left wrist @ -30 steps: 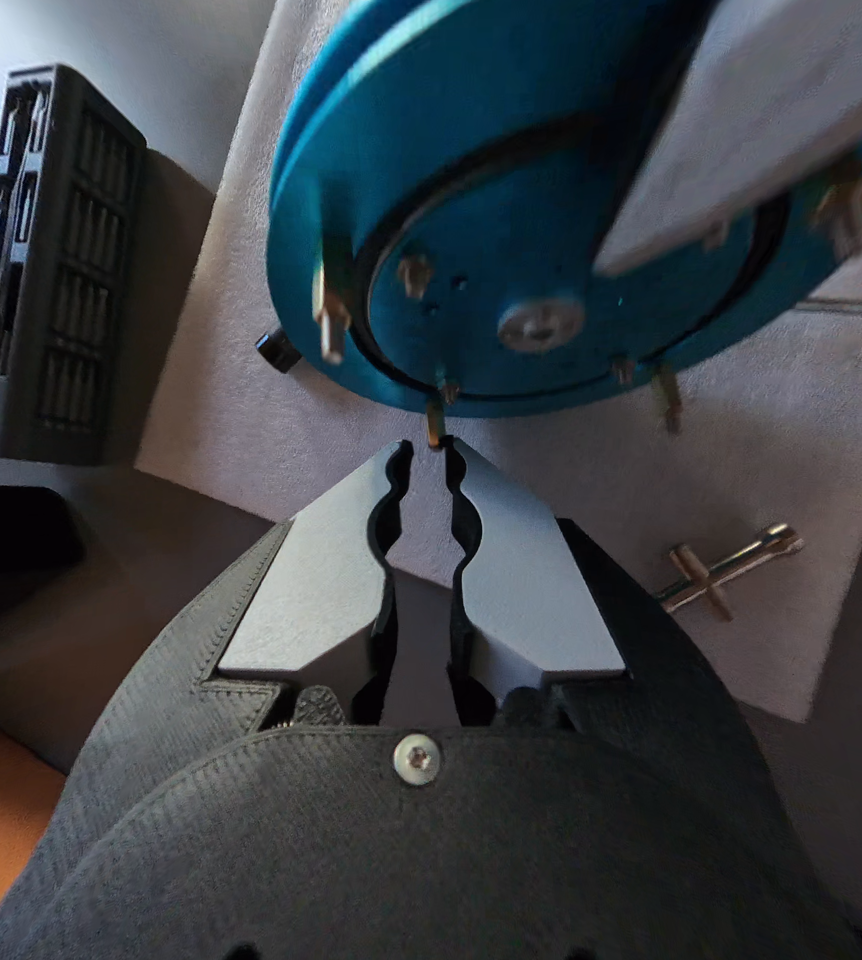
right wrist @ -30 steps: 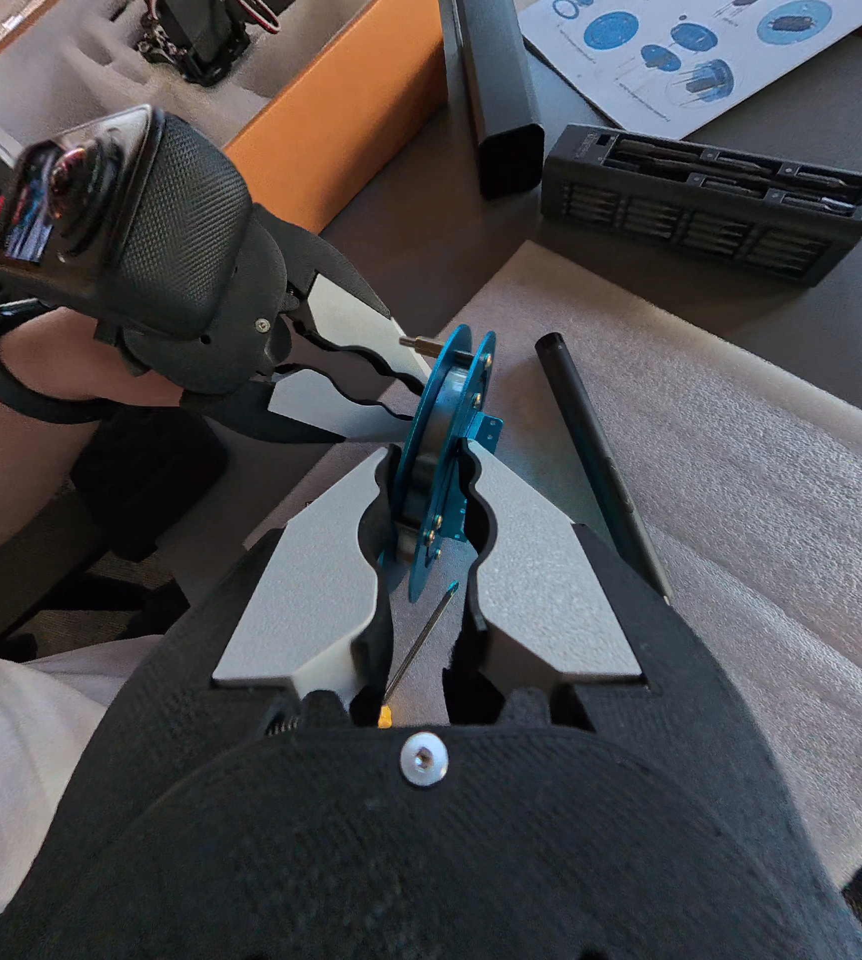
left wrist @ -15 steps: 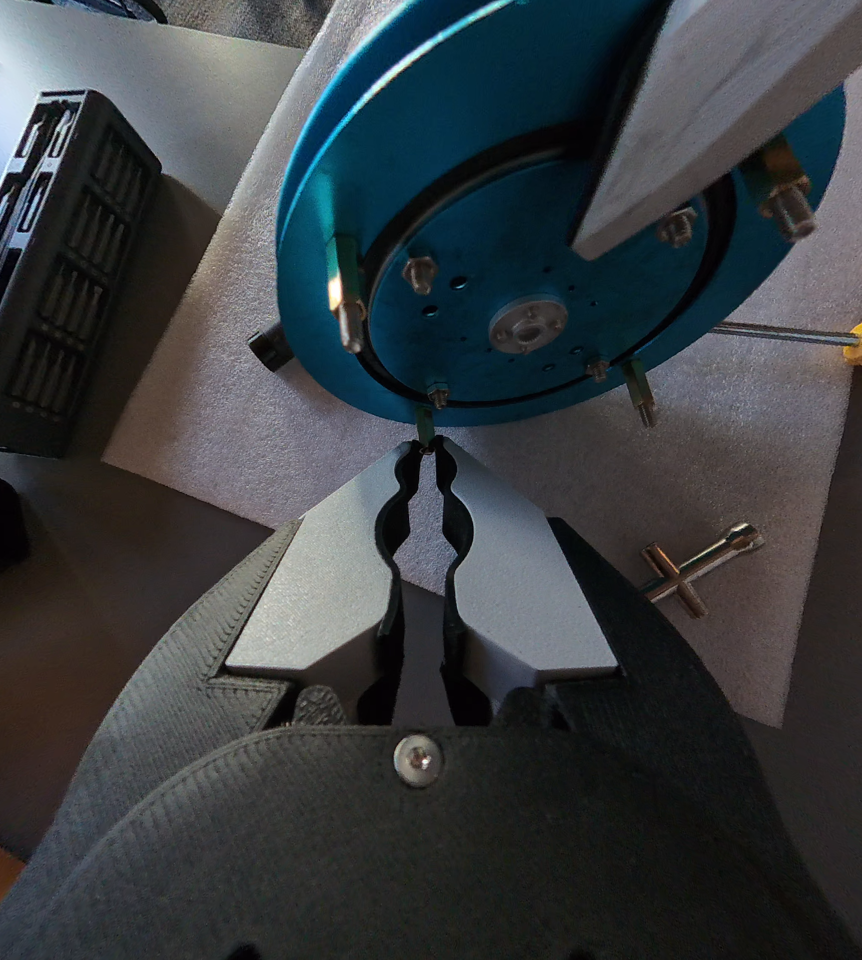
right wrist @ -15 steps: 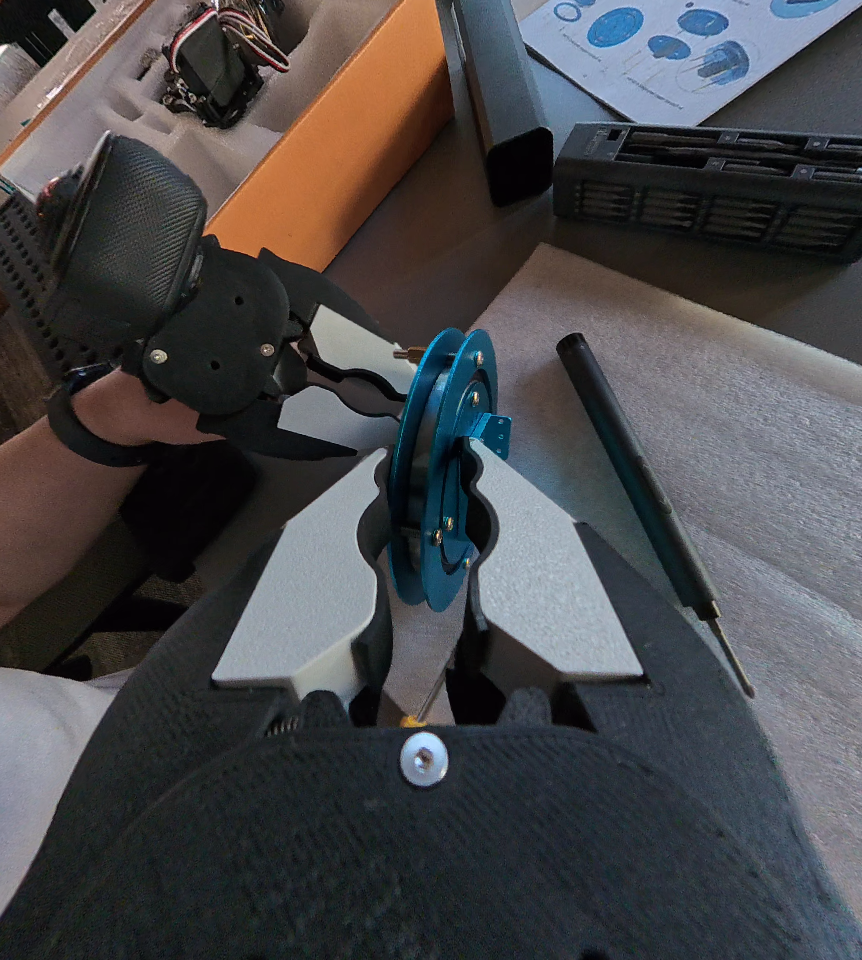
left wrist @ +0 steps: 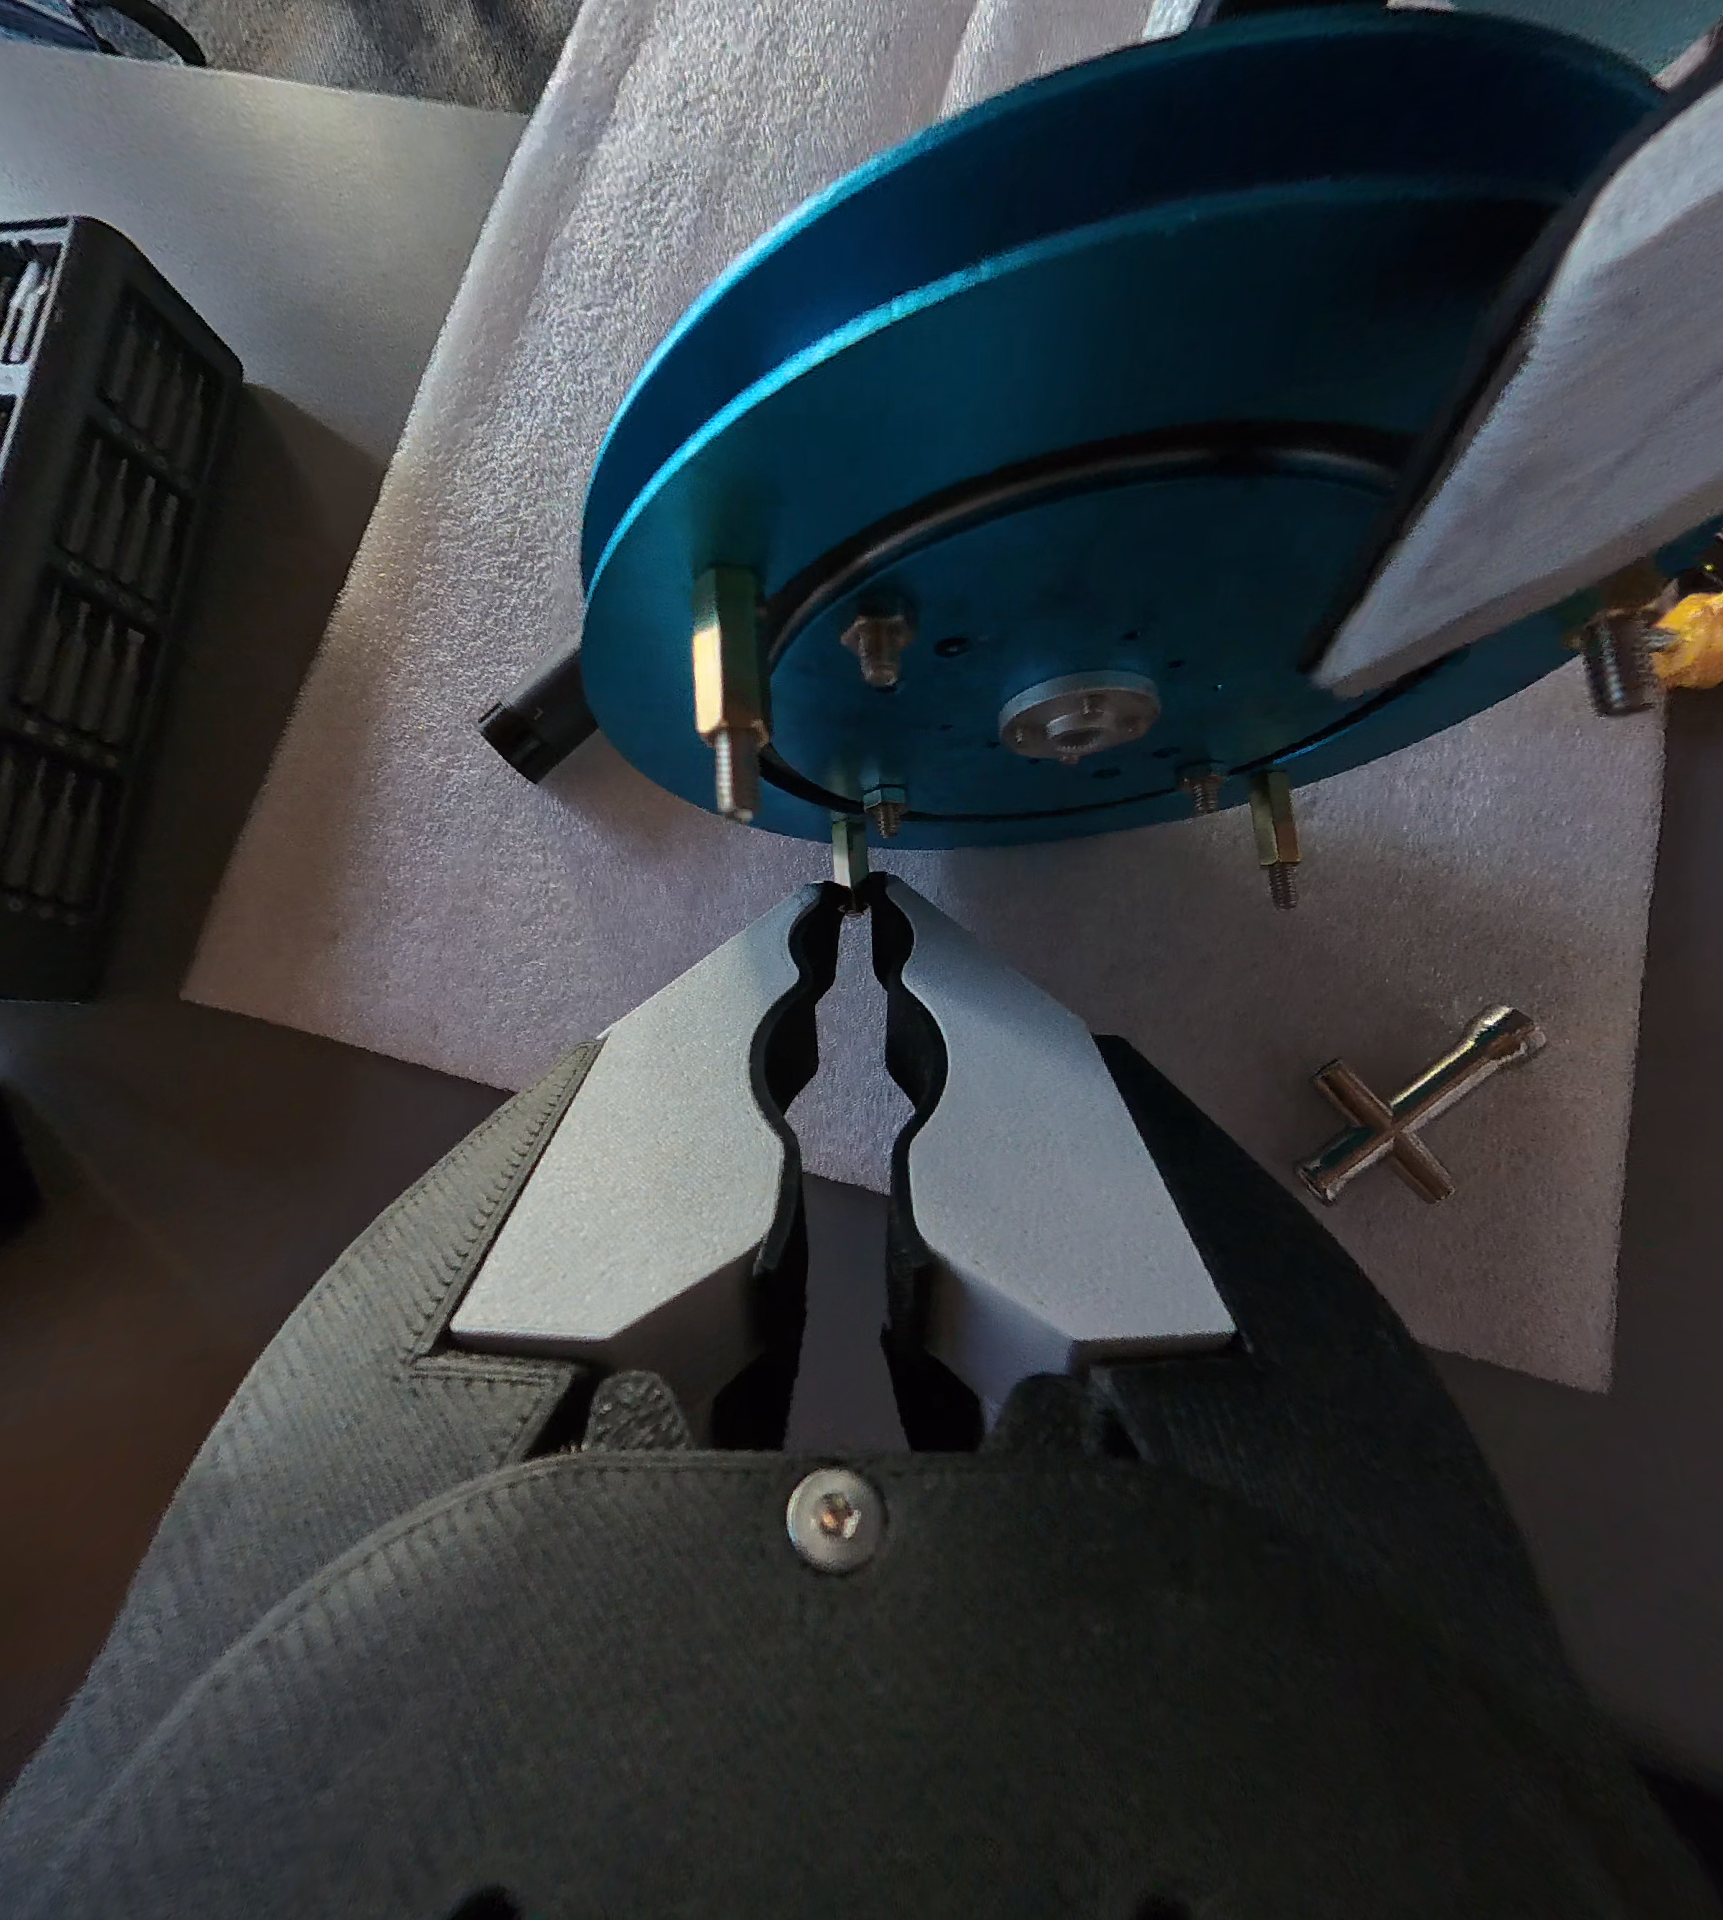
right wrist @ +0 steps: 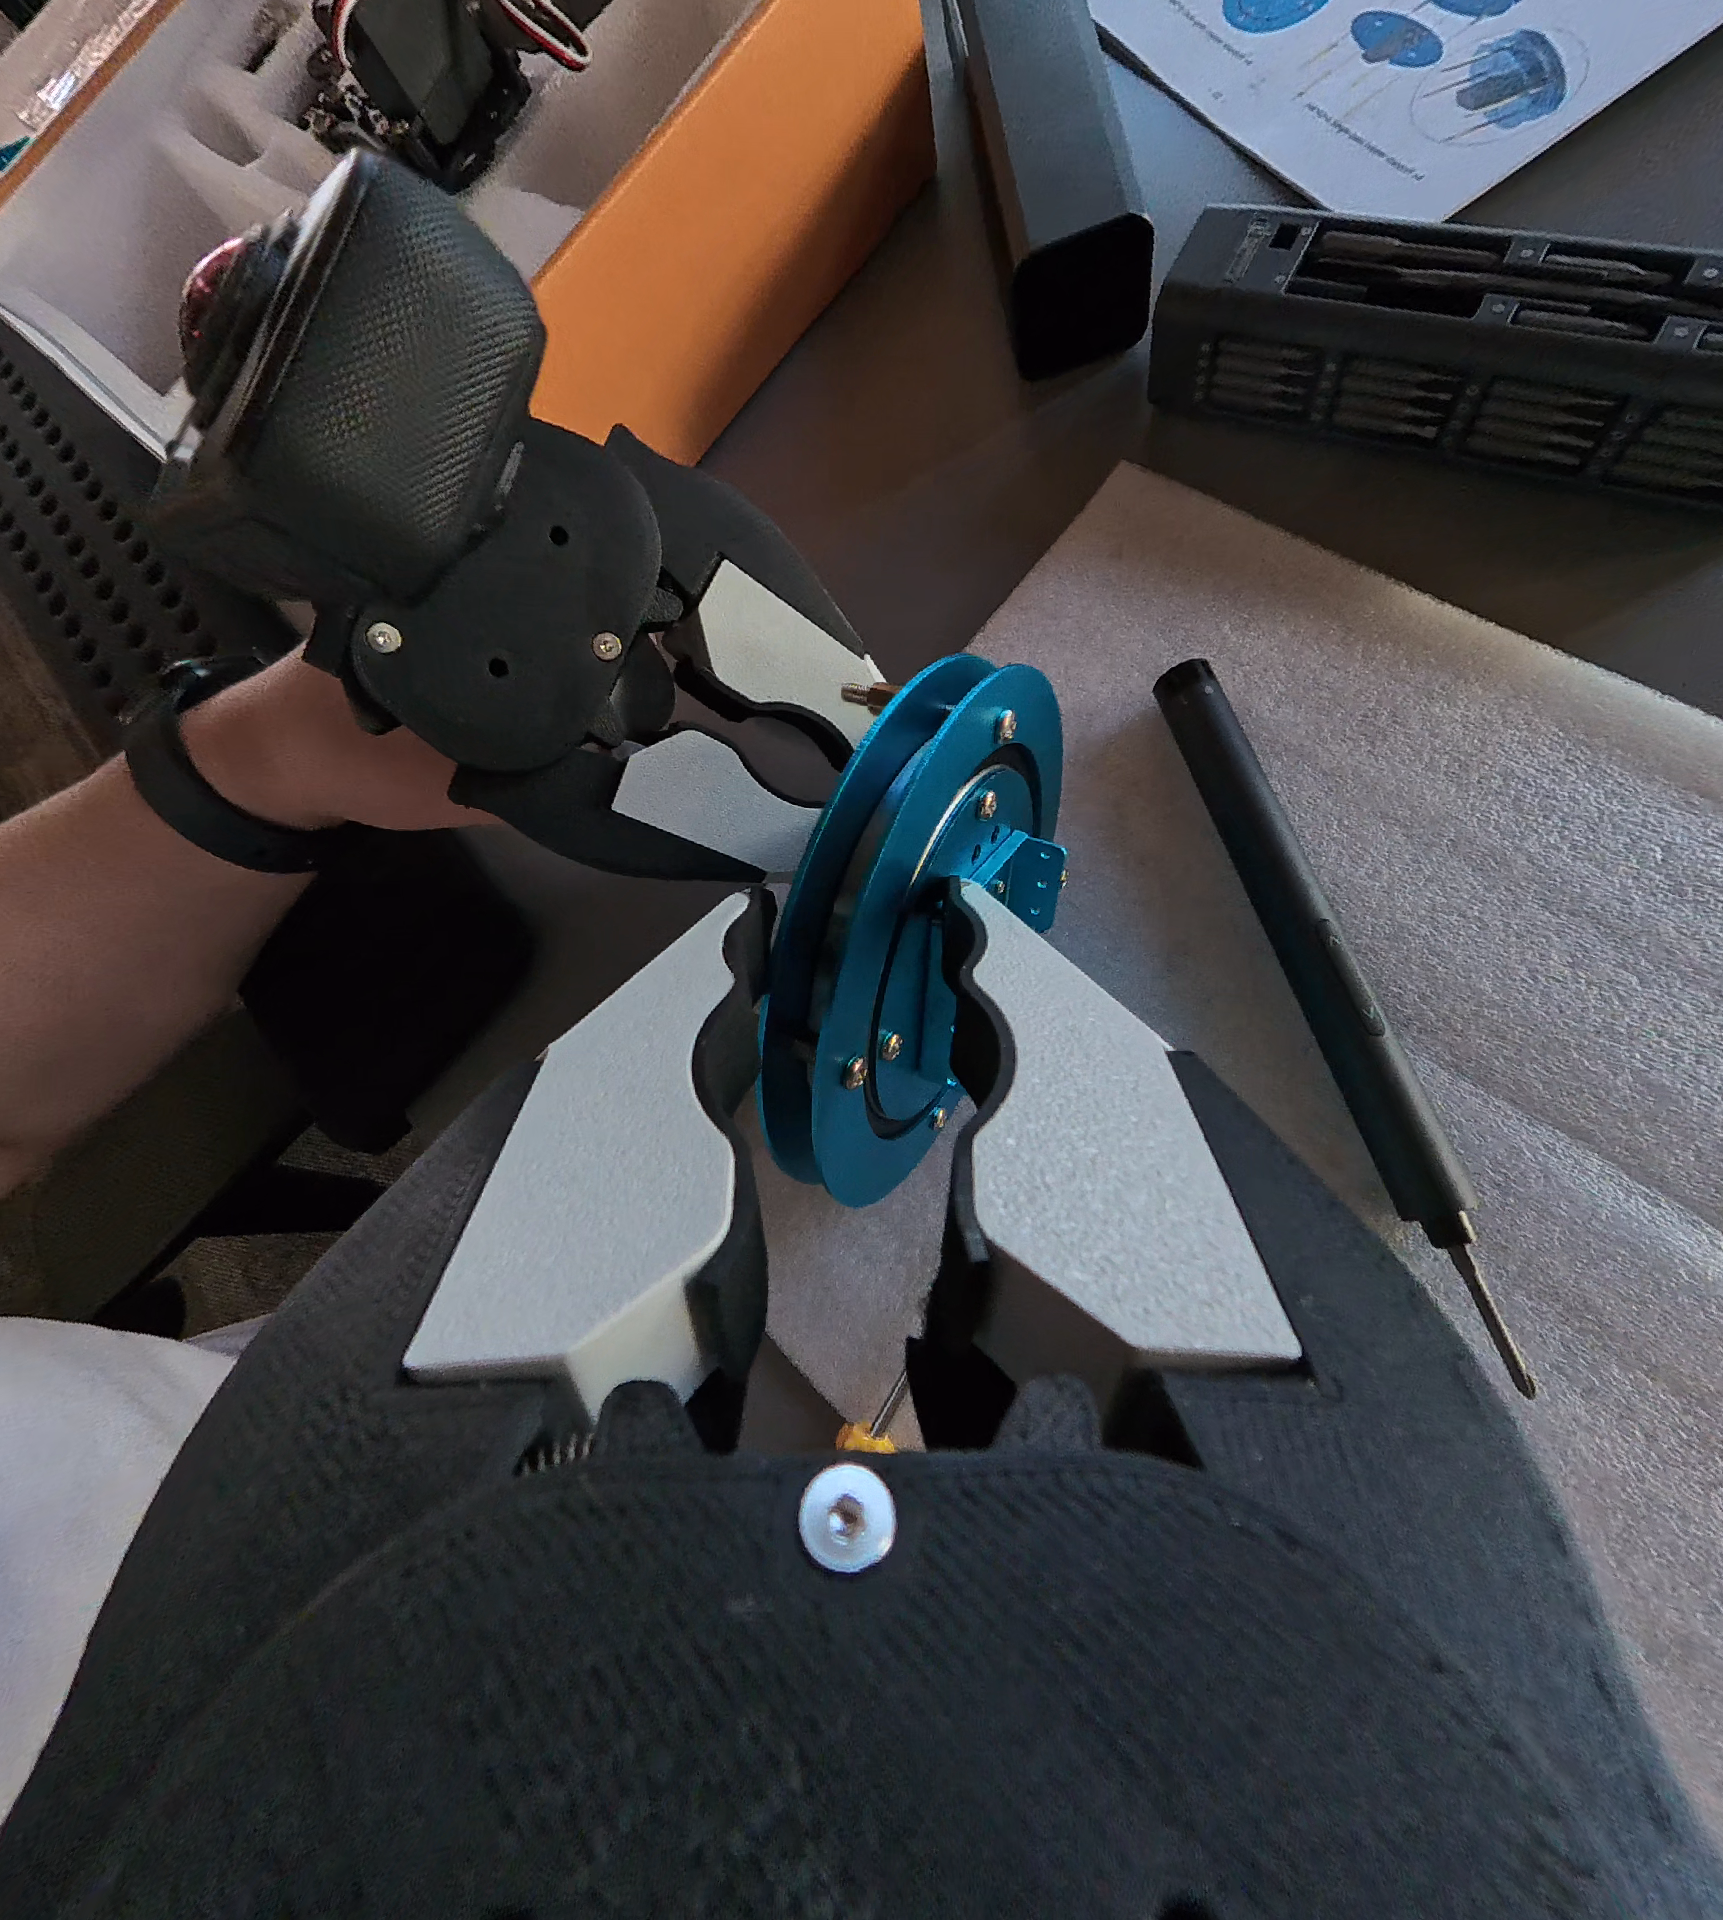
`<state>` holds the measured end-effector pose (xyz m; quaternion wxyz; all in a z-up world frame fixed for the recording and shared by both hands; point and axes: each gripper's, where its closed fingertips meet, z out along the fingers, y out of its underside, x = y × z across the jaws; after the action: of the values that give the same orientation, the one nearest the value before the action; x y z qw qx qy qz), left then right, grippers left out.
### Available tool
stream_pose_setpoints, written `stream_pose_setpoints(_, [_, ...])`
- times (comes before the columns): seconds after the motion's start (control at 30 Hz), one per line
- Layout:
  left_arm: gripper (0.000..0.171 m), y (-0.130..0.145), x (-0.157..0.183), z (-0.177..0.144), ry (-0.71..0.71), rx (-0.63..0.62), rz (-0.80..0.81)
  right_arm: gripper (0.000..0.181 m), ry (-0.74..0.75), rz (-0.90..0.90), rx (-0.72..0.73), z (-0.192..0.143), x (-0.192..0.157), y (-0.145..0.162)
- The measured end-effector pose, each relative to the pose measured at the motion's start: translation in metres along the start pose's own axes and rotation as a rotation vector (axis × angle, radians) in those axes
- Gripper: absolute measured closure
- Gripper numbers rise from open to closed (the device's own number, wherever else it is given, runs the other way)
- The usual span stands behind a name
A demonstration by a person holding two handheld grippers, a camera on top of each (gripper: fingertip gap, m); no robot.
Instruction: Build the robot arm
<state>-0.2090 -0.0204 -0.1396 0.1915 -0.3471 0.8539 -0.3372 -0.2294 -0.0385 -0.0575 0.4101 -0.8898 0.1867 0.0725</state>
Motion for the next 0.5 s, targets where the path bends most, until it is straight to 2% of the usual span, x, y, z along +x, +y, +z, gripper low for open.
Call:
stream_pose_setpoints(0.13, [0.164,-0.006,-0.004,-0.001,-0.040,0.035,0.034,0.149,-0.003,0.006,-0.004,0.004,0.004,-0.006])
stream_pose_setpoints(0.5, [0.167,-0.003,-0.009,0.006,0.016,0.014,0.031,0.137,-0.097,0.001,-0.076,0.018,0.011,-0.019])
